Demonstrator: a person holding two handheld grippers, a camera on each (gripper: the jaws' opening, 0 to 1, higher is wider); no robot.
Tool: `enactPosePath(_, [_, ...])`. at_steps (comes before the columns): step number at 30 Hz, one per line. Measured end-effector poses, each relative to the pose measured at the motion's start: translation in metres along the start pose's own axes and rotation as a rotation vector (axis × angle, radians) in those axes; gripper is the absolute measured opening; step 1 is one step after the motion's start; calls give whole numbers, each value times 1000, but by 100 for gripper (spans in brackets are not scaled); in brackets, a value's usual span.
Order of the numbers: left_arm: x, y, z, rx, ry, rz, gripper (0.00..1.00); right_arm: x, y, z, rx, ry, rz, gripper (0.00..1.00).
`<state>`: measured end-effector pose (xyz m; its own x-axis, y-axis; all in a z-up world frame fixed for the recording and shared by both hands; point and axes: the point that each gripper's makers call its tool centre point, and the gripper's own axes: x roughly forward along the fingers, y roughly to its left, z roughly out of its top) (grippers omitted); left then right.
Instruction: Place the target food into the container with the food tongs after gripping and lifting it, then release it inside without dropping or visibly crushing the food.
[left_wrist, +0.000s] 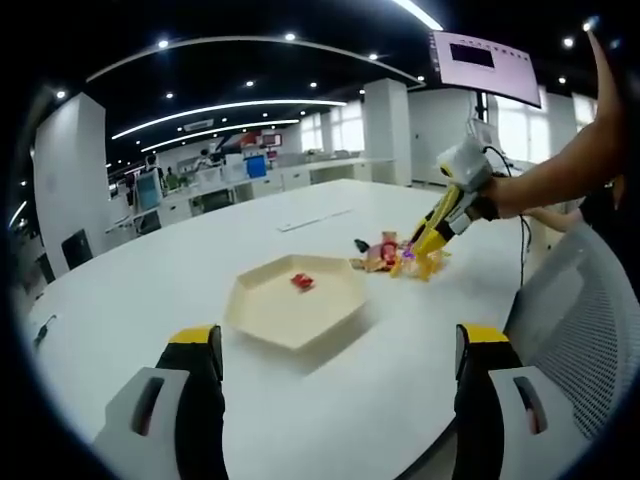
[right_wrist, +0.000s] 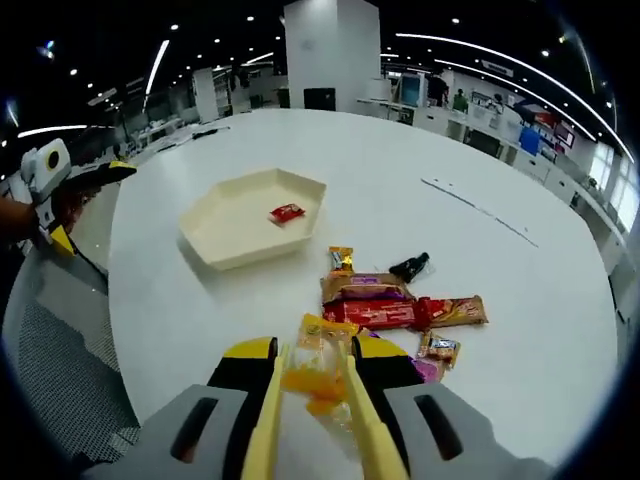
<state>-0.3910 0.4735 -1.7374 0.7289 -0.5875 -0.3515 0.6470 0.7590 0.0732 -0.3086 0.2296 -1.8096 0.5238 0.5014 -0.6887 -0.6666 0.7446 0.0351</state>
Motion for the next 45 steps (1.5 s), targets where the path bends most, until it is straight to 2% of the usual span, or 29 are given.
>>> enactPosePath(3, [0, 0, 0, -2, -1, 1, 93, 5, -4, -6, 33, 33, -29, 28])
enactPosePath(6, [0, 0, 1, -4, -3, 3, 93, 9, -7, -8, 84, 36, -39, 29])
enactPosePath(12, [-1, 1, 1, -6, -6, 5, 92, 17, -6, -12, 112, 69, -33, 29])
enactPosePath(16, [-1, 2, 1, -7, -7, 5, 92, 21, -8, -9, 129, 75, -33, 29])
enactPosePath(19, [-1, 2, 1, -6, -6, 5, 92, 22, -7, -11, 98, 111, -41, 29])
enactPosePath(22, [-1, 2, 1, -7, -5, 6, 92, 25, -5, -12, 10, 144, -49, 29])
enactPosePath(27, [-1, 2, 1, -7, -5, 6, 92, 28, 0, -10, -40, 160, -45, 29])
enactPosePath(36, [-1, 2, 1, -6, -6, 6, 92, 29, -1, -11, -72, 168, -45, 27])
enactPosePath(45, [-1, 1, 0, -3, -2, 3, 92, 24, 0, -5, -71, 119, -25, 22])
